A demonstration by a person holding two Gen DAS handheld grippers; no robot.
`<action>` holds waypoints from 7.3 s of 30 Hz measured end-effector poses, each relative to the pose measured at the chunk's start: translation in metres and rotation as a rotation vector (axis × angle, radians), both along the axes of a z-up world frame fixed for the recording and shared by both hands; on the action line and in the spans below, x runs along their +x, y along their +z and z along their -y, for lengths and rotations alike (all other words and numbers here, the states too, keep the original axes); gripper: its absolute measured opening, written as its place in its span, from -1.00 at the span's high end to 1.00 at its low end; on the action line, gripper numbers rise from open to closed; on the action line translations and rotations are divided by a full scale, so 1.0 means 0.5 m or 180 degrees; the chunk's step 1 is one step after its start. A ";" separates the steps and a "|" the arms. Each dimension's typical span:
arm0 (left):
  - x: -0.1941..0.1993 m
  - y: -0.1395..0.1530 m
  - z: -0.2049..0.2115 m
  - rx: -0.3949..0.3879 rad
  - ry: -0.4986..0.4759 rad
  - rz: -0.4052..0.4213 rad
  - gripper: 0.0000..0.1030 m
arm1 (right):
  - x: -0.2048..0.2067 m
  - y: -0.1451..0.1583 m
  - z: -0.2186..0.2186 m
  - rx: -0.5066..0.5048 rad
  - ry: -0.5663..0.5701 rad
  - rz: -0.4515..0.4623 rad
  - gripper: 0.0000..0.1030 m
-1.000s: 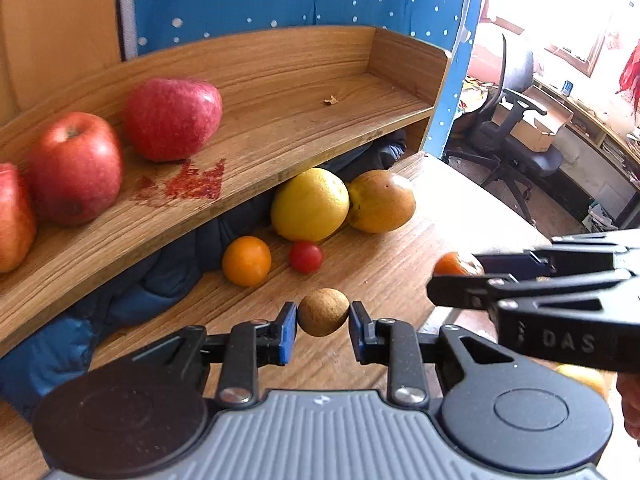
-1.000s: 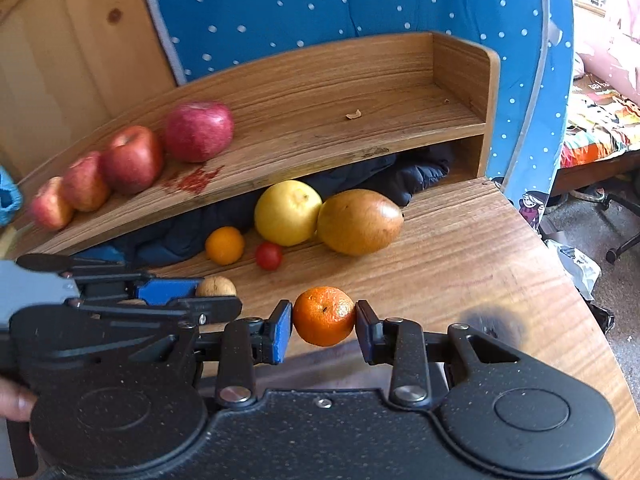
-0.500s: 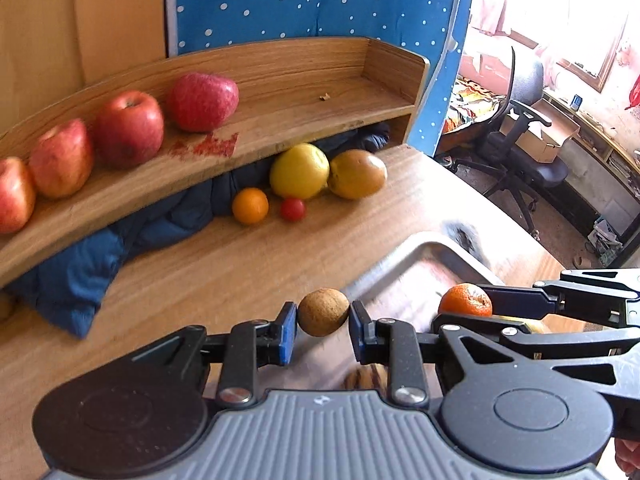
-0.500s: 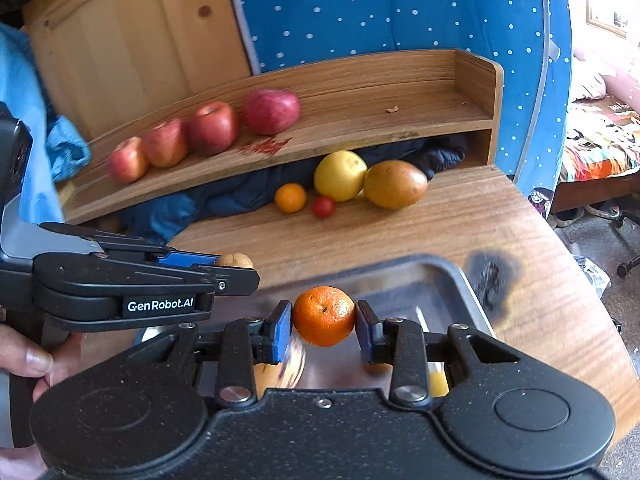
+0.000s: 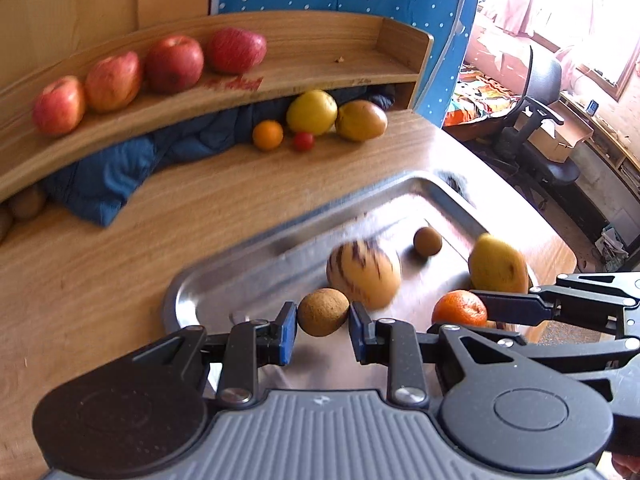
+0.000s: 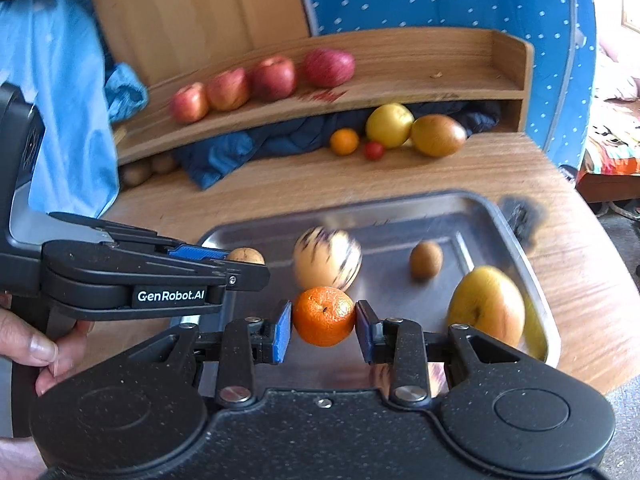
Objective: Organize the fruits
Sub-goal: 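Carry the orange and brown fruit toward the metal tray with both tools, then open the right tool over the tray while the left tool opens to release, then move both open tools back toward the fruits under the shelf, then grasp the red cherry tomato with the right tool while the left tool grasps the small orange, then carry the tomato and small orange over the metal tray with both tools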
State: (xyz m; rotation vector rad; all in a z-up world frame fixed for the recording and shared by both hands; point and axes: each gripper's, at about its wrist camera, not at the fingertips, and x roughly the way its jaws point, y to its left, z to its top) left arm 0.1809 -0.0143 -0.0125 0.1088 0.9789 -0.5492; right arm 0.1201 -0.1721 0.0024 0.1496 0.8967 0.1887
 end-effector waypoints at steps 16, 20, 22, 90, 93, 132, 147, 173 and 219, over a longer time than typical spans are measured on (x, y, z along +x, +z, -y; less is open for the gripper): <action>-0.067 -0.037 -0.014 0.0098 0.0058 -0.0337 0.41 | -0.048 -0.040 -0.028 -0.0263 0.0141 -0.0144 0.30; -0.076 -0.040 -0.009 0.0140 0.0027 -0.0359 0.41 | -0.046 -0.042 -0.027 -0.0301 0.0147 -0.0136 0.30; -0.079 -0.041 -0.009 0.0156 0.0026 -0.0378 0.41 | -0.045 -0.042 -0.027 -0.0317 0.0145 -0.0130 0.29; 0.201 -0.007 -0.032 0.0483 0.0521 -0.0271 -0.99 | 0.096 0.009 0.030 -0.0667 -0.0582 0.0167 -0.98; 0.238 -0.012 -0.022 0.0355 0.0537 -0.0263 -0.99 | 0.128 -0.002 0.027 -0.0689 -0.0527 0.0153 -0.98; 0.486 -0.116 0.086 -0.0530 0.0377 -0.0493 -0.13 | 0.466 -0.119 -0.039 -0.1000 -0.0019 -0.0039 0.00; 0.498 -0.119 0.070 -0.0680 0.0426 -0.0617 0.31 | 0.472 -0.128 -0.017 -0.0794 -0.0029 0.0003 0.55; 0.363 -0.052 -0.020 -0.0472 0.0735 -0.0474 0.31 | 0.418 -0.108 -0.017 -0.0776 -0.0082 0.0101 0.42; 0.175 -0.055 -0.101 -0.0347 0.0899 -0.0608 0.31 | 0.167 -0.009 -0.038 -0.0192 0.0276 0.0301 0.53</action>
